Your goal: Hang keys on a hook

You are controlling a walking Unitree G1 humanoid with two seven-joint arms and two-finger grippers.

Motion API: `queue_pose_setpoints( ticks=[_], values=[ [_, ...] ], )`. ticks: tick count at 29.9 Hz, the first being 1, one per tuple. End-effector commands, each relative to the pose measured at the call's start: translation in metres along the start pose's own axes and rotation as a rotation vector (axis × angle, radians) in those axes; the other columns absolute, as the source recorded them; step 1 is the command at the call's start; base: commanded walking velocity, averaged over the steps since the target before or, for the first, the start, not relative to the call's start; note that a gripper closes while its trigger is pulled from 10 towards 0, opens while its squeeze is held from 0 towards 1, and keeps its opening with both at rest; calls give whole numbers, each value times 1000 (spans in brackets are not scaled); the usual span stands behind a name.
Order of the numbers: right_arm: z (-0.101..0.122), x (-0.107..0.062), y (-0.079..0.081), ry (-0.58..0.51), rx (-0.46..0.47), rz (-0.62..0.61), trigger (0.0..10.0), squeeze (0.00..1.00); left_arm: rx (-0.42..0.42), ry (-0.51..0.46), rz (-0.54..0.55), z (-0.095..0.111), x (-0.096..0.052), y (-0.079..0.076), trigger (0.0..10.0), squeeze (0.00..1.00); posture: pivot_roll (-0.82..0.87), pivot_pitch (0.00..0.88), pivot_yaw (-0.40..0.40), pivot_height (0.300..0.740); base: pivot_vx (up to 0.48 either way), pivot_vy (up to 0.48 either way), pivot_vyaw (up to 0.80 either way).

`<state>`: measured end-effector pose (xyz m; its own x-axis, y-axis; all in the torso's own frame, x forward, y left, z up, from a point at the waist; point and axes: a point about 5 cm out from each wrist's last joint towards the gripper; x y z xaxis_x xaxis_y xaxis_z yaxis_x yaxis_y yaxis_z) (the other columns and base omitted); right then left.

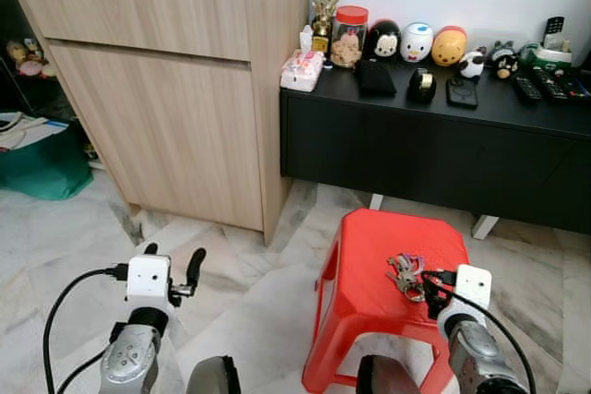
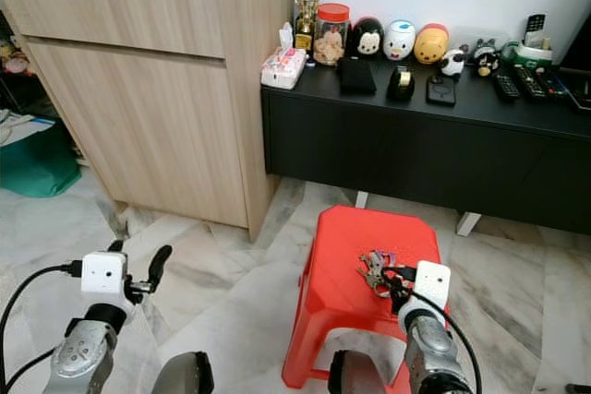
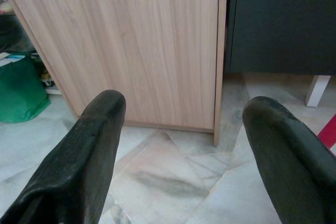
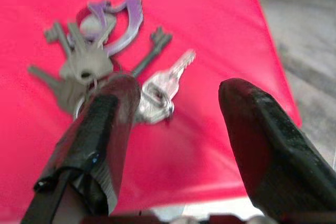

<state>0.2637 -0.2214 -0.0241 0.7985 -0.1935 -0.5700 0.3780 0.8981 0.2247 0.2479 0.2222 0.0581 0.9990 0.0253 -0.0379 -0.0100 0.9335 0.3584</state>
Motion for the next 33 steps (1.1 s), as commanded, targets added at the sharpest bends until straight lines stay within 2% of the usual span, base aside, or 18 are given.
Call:
queue_pose_setpoints(
  ticks=[1,6,10,15,21,29,30,31,32,33],
  values=[
    [5,1,2,-12,14,10,10000,0,14,-14,-13,4,-1,2,10000,0,43,0,-27,583,0,0,0],
    [10,2,6,-31,-31,44,10000,0,21,-30,-10,9,-2,3,10000,0,42,8,-23,583,0,0,0],
    [13,2,7,-52,-86,63,10000,0,24,-40,-20,14,-6,0,10000,0,36,47,-22,583,0,0,0],
    [13,2,5,-53,-94,68,10000,0,25,-17,-55,12,-13,-7,10000,0,35,75,-22,583,0,0,0],
    [17,2,0,-60,-88,51,10000,0,27,-20,-55,17,-15,-6,10000,0,39,96,-24,583,0,0,0],
    [22,4,1,-62,-123,67,10000,0,36,-28,-59,22,-18,-7,10000,0,45,119,-25,583,0,0,0],
    [24,4,2,-59,-137,75,7922,0,39,-28,-67,23,-19,-9,10000,0,44,125,-25,583,0,0,0],
    [24,4,2,-59,-137,75,7922,0,39,-28,-67,23,-19,-9,10000,0,44,125,-25,583,0,0,0],
    [29,5,3,-69,-137,87,3882,0,41,-32,-73,25,-19,-11,10000,0,44,129,-26,583,0,0,0],
    [29,5,3,-71,-137,87,3882,0,40,-32,-73,25,-20,-11,10000,0,44,129,-26,583,0,0,0]
  ],
)
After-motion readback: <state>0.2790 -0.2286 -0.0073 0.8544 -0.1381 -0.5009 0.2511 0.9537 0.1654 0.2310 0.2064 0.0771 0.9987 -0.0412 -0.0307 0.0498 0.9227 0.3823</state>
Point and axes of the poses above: a point about 5 cm out from each wrist's last joint towards the gripper, its own x axis pointing out of the wrist towards the gripper, its own z axis along the axis of the wrist's last joint, y = z × x, and after that the axes turned 12 degrees about x, right-handed
